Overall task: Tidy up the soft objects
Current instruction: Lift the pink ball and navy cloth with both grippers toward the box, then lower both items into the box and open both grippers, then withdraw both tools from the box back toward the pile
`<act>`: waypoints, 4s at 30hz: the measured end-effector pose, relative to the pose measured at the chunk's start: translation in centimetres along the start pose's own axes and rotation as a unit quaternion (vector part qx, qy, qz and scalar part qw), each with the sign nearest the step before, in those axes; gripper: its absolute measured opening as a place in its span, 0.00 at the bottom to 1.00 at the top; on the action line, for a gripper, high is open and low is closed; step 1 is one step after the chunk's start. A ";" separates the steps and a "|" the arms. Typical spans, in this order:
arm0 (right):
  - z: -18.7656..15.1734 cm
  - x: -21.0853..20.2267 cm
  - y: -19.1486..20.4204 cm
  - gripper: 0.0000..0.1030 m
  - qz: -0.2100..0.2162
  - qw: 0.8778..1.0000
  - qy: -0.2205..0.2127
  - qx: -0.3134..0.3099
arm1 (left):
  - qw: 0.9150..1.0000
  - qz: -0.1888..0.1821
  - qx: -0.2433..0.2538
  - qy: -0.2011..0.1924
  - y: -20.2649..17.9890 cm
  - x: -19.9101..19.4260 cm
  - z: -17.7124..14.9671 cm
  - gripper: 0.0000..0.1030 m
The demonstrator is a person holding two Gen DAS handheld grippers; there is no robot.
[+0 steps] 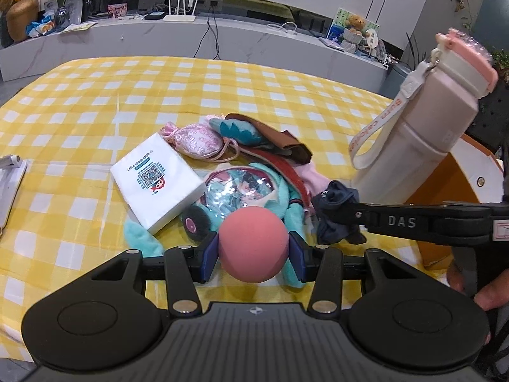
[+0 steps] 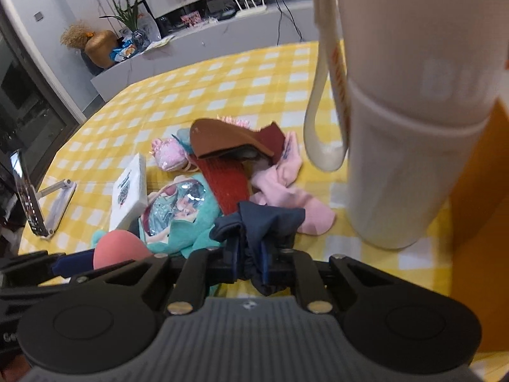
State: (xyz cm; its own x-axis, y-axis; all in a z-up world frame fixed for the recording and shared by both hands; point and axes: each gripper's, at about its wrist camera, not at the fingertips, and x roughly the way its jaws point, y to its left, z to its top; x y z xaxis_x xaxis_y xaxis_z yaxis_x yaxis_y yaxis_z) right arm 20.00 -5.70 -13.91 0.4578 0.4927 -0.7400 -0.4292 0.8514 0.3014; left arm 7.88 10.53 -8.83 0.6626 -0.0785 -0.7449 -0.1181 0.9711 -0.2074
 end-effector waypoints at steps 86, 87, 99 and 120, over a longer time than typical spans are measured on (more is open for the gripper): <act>0.5 -18.0 -22.5 0.47 -0.224 0.974 0.010 -0.032 | 0.957 -0.141 0.252 0.009 -29.1 4.0 4.3 0.61; 0.3 -18.3 -22.3 0.48 -0.227 0.973 0.006 -0.029 | 0.958 -0.142 0.250 0.006 -29.1 3.5 4.3 0.61; -2.8 -23.1 -16.0 0.54 -0.218 0.973 -0.075 0.002 | 0.962 -0.141 0.228 -0.057 -26.3 -3.2 2.6 0.61; -6.0 -18.8 -3.8 0.53 -0.161 0.985 -0.066 -0.006 | 0.990 -0.065 0.122 -0.039 -12.1 -6.5 -1.2 0.61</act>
State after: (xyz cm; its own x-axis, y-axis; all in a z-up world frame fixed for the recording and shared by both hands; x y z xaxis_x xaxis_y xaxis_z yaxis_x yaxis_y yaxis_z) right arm 8.37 -19.24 -4.74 0.6678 0.2177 -0.7117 -0.2549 0.9653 0.0561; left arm 4.12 -0.93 -2.19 0.7163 -0.1981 -0.6691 0.1481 0.9802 -0.1316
